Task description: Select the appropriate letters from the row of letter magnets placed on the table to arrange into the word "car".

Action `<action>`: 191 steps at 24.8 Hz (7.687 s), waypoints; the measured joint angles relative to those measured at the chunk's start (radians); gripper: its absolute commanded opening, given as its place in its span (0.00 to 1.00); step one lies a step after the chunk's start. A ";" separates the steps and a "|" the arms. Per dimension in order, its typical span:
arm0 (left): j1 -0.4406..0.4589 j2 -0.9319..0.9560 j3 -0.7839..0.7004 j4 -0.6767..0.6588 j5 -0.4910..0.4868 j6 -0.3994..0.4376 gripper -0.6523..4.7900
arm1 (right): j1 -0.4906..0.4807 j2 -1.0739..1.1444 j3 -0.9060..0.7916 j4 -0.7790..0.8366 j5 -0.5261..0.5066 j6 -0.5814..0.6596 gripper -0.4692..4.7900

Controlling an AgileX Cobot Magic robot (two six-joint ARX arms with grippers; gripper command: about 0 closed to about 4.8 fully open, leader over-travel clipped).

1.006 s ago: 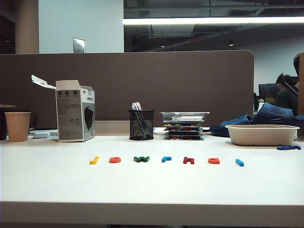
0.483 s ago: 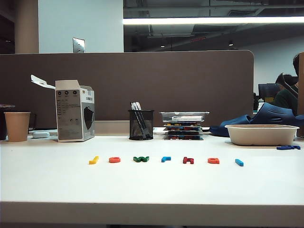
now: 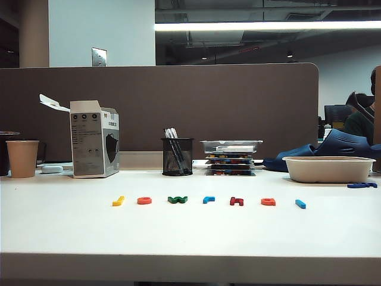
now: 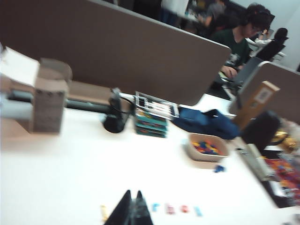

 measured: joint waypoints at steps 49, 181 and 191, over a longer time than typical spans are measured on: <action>-1.266 0.673 0.381 -0.354 -0.895 -0.566 0.11 | 0.000 0.000 0.000 0.071 0.001 0.019 0.09; -1.295 0.784 0.378 -0.521 -1.041 -0.803 0.11 | 0.841 1.952 1.337 -0.089 0.047 0.398 0.60; -1.295 0.784 0.378 -0.521 -1.041 -0.803 0.11 | 0.848 2.010 1.339 -0.073 0.069 0.399 0.60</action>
